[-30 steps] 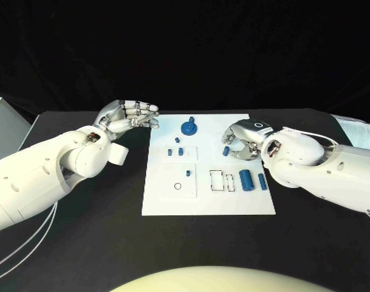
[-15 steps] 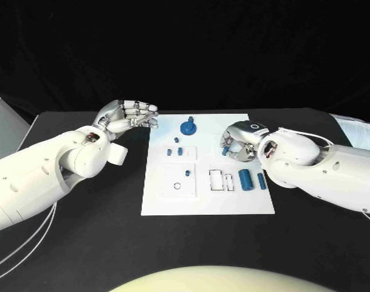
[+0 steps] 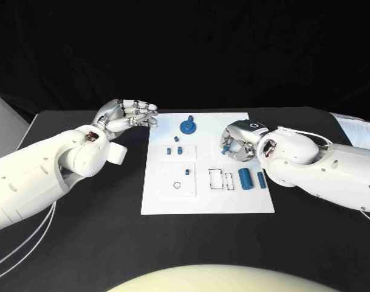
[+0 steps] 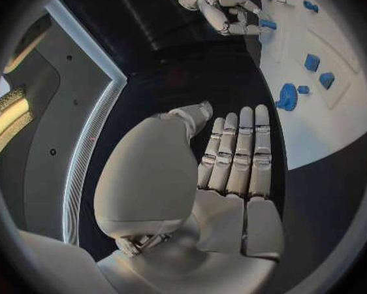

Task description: Assemble the parts on the task board

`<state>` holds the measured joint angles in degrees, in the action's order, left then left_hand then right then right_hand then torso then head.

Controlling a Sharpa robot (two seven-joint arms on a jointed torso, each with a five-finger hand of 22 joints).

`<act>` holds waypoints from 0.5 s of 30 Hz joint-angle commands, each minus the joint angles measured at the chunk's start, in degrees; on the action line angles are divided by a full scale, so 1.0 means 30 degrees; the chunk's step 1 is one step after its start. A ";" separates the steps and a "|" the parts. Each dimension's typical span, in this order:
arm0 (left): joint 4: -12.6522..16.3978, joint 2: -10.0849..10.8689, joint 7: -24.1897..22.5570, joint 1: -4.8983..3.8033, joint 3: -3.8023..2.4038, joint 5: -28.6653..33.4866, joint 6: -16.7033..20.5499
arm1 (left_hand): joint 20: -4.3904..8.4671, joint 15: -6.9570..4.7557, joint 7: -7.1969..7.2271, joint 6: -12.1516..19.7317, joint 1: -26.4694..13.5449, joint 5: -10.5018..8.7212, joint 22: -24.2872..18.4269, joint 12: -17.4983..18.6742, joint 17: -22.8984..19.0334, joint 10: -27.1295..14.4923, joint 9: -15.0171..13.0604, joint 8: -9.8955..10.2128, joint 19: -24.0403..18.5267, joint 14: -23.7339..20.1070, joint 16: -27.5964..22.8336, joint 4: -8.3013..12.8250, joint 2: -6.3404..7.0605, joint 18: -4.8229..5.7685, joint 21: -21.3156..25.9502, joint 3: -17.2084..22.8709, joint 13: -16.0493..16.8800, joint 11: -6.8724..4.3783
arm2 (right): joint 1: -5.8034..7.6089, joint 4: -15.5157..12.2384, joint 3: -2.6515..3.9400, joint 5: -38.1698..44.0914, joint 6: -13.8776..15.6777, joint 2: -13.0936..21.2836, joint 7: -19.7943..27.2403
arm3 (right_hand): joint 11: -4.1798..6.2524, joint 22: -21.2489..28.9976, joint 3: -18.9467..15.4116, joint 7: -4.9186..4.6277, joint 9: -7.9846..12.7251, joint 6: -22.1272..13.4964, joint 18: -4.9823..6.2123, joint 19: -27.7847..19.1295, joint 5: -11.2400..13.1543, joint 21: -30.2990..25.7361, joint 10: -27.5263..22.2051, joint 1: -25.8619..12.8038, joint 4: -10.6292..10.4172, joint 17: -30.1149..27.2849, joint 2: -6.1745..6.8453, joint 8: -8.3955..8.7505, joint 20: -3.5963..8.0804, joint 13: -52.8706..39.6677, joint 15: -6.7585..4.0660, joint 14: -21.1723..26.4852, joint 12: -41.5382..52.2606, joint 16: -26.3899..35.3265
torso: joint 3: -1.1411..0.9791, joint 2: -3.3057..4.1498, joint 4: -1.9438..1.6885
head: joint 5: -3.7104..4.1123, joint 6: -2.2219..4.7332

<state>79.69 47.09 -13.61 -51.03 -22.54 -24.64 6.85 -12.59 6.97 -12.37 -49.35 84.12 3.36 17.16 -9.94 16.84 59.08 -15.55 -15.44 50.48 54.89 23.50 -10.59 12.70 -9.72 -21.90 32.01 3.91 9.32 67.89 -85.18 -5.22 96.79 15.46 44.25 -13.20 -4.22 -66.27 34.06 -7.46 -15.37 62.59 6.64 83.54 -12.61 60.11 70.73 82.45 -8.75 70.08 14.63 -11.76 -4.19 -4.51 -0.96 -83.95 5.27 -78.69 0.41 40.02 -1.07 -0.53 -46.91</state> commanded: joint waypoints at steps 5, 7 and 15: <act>0.0043 -0.0011 -0.0067 0.0003 -0.0013 -0.0042 -0.0264 | -0.0035 -0.0027 -0.0195 0.0009 0.0182 0.0011 -0.0016 0.0090 0.0017 0.0011 0.0029 0.0116 0.0110 0.0142 -0.0118 0.0032 -0.0003 -0.0209 0.0063 -0.0098 0.0032 0.0120 | -0.0083 -0.0137 -0.0038 -0.0546 0.0579 -0.0026 -0.0036 | 0.0410 -0.0373 0.0534 0.0207 -0.0523 0.0410 -0.0311 0.0188 -0.0080 0.0413 0.0945 0.0063 0.0384 0.0131 -0.0965 -0.0630 0.0119 -0.0195 -0.0265 -0.0744 0.0099 -0.0127 | -0.0007 -0.0022 0.0009 | 0.0015 -0.0010; 0.0034 -0.0016 -0.0063 0.0005 -0.0013 -0.0043 -0.0269 | -0.0035 -0.0027 -0.0195 0.0009 0.0182 0.0011 -0.0016 0.0090 0.0017 0.0011 0.0029 0.0116 0.0110 0.0142 -0.0118 0.0032 -0.0003 -0.0209 0.0063 -0.0098 0.0032 0.0120 | -0.0086 -0.0196 -0.0037 -0.0666 0.0780 -0.0007 -0.0137 | 0.0442 -0.0434 0.0613 0.0226 -0.0599 0.0412 -0.0320 0.0196 -0.0146 0.0477 0.1048 0.0039 0.0459 0.0137 -0.1015 -0.0707 0.0150 -0.0217 -0.0284 -0.0746 0.0092 -0.0131 | -0.0010 -0.0024 0.0006 | 0.0012 0.0000; -0.0006 -0.0032 -0.0044 0.0018 -0.0013 -0.0044 -0.0292 | -0.0029 -0.0031 -0.0188 -0.0003 0.0214 0.0011 -0.0033 0.0099 0.0056 0.0014 0.0039 0.0123 0.0133 0.0150 -0.0151 0.0039 -0.0006 -0.0210 0.0090 -0.0103 0.0035 0.0115 | -0.0033 -0.0754 0.0064 -0.1462 0.1506 0.0279 -0.0510 | 0.0472 -0.0537 0.0724 0.0248 -0.0693 0.0405 -0.0341 0.0217 -0.0129 0.0590 0.1164 0.0015 0.0556 0.0133 -0.1082 -0.0797 0.0183 -0.0244 -0.0311 -0.0746 0.0080 -0.0130 | -0.0002 -0.0039 0.0014 | -0.0004 0.0046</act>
<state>79.62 47.08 -13.54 -51.00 -22.54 -24.66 6.83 -12.59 6.97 -12.37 -49.35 84.12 3.36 17.10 -9.94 16.95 59.08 -15.48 -15.44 50.48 54.89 23.22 -10.59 12.70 -9.72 -21.90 32.01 3.96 9.32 67.74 -86.80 -5.08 94.44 18.21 45.03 -14.30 -4.93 -67.84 35.91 -6.71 -16.22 63.47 6.65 83.83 -12.88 61.79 71.57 81.81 -7.02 70.54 12.71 -13.91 -3.90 -4.63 -1.45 -84.04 5.39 -78.81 0.38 39.94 -1.04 -0.48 -46.82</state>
